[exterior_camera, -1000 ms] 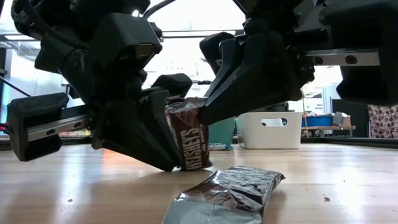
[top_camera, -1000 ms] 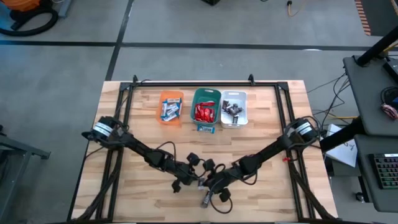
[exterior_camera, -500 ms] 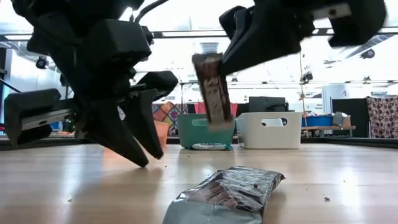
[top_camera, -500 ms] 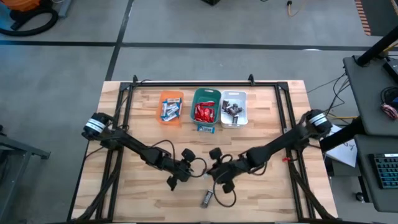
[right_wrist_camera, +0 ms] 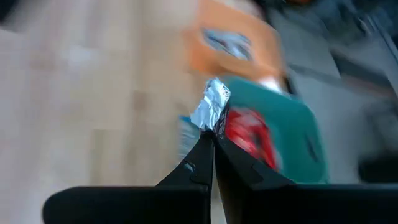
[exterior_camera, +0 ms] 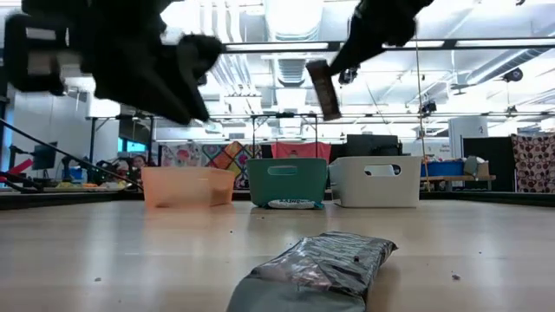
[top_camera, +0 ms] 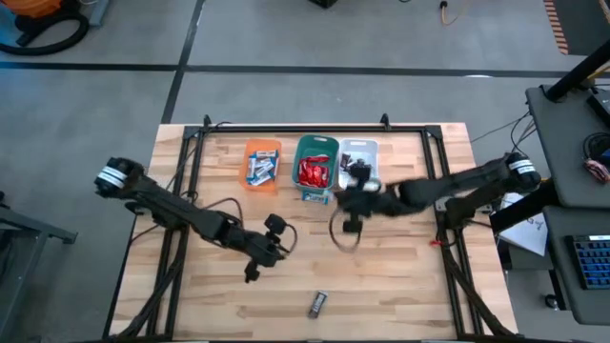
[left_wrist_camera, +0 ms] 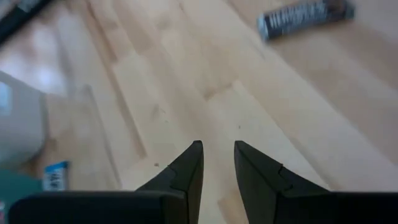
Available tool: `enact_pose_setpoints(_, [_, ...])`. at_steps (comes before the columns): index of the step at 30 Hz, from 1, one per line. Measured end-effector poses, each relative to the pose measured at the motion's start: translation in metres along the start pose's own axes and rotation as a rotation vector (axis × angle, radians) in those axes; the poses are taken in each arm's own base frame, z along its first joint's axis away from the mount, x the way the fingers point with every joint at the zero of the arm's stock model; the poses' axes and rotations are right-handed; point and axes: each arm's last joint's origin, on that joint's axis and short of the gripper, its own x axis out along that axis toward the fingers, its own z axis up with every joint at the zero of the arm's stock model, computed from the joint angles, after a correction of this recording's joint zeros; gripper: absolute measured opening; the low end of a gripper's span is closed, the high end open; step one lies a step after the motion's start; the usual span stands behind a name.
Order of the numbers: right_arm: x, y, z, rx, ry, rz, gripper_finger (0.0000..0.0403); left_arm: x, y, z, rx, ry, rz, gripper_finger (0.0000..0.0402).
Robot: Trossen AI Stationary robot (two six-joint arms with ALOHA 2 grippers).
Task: Organize candy in baskets
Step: Put the brown chocolate into the white bin, then put the white chocolate into the orange bin
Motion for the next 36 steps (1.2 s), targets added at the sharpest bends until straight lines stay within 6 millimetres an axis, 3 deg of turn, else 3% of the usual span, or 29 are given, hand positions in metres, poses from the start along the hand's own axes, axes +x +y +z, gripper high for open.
enact_pose_setpoints(8, [0.009, -0.091, -0.03, 0.301, 0.16, -0.219, 0.0009, -0.054, 0.013, -0.006, -0.13, -0.147, 0.111, 0.0075])
enact_pose_setpoints(16, [0.044, -0.145, -0.073, 0.46, 0.338, -0.23, 0.0009, -0.084, 0.015, -0.028, -0.304, -0.203, 0.252, 0.0075])
enact_pose_setpoints(23, [0.067, -0.155, -0.099, 0.464, 0.487, -0.218, 0.0009, -0.09, 0.011, -0.044, -0.352, -0.215, 0.259, 0.0075])
enact_pose_setpoints(31, [0.073, -0.153, -0.103, 0.441, 0.517, -0.203, 0.0012, -0.085, 0.009, -0.047, -0.354, -0.195, 0.257, 0.0075])
enact_pose_setpoints(36, [0.073, -0.153, -0.103, 0.447, 0.519, -0.205, 0.0044, -0.08, 0.008, -0.047, -0.354, -0.18, 0.254, 0.0075])
